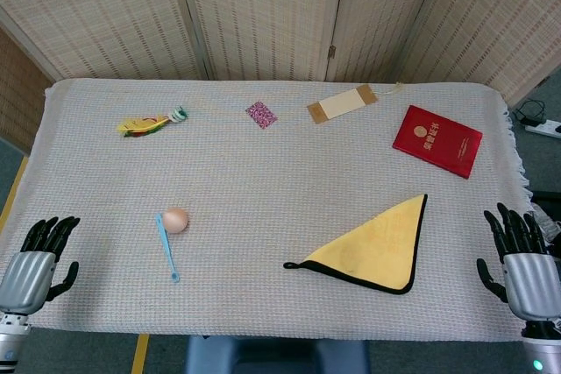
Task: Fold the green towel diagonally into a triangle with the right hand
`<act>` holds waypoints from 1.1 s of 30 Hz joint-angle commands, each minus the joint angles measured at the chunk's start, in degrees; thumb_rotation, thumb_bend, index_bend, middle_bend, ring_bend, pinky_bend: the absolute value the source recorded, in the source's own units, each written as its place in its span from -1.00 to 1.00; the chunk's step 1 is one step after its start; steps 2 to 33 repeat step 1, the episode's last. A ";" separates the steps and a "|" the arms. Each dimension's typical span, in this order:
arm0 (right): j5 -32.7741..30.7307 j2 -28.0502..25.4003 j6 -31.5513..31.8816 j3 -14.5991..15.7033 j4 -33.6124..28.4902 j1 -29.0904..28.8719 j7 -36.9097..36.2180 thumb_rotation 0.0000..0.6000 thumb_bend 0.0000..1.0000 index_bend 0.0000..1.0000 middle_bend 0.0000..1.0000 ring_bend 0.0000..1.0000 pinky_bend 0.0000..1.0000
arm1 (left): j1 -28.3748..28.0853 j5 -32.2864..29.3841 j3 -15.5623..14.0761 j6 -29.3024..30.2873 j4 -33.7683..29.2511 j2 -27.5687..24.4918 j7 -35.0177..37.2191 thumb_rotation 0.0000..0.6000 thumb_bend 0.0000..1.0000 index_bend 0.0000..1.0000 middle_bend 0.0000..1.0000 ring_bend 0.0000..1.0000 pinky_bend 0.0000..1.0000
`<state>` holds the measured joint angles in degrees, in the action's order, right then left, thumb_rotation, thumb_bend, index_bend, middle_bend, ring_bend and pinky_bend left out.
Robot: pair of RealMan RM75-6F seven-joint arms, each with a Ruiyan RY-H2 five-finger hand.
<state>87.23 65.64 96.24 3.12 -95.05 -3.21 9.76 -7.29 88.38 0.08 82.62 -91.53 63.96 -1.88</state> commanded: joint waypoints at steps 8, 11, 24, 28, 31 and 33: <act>0.73 -0.50 -0.77 -0.08 -0.43 0.68 0.45 1.00 -0.06 -1.00 -1.00 -1.00 -1.00 | 0.06 0.30 -0.20 0.01 -0.20 0.23 -0.63 1.00 0.14 -1.00 -0.74 -0.98 -1.00; 0.73 -0.50 -0.77 -0.08 -0.43 0.68 0.45 1.00 -0.06 -1.00 -1.00 -1.00 -1.00 | 0.06 0.30 -0.20 0.01 -0.20 0.23 -0.63 1.00 0.14 -1.00 -0.74 -0.98 -1.00; 0.73 -0.50 -0.77 -0.08 -0.43 0.68 0.45 1.00 -0.06 -1.00 -1.00 -1.00 -1.00 | 0.06 0.30 -0.20 0.01 -0.20 0.23 -0.63 1.00 0.14 -1.00 -0.74 -0.98 -1.00; 0.73 -0.50 -0.77 -0.08 -0.43 0.68 0.45 1.00 -0.06 -1.00 -1.00 -1.00 -1.00 | 0.06 0.30 -0.20 0.01 -0.20 0.23 -0.63 1.00 0.14 -1.00 -0.74 -0.98 -1.00; 0.73 -0.50 -0.77 -0.08 -0.43 0.68 0.45 1.00 -0.06 -1.00 -1.00 -1.00 -1.00 | 0.06 0.30 -0.20 0.01 -0.20 0.23 -0.63 1.00 0.14 -1.00 -0.74 -0.98 -1.00; 0.73 -0.50 -0.77 -0.08 -0.43 0.68 0.45 1.00 -0.06 -1.00 -1.00 -1.00 -1.00 | 0.06 0.30 -0.20 0.01 -0.20 0.23 -0.63 1.00 0.14 -1.00 -0.74 -0.98 -1.00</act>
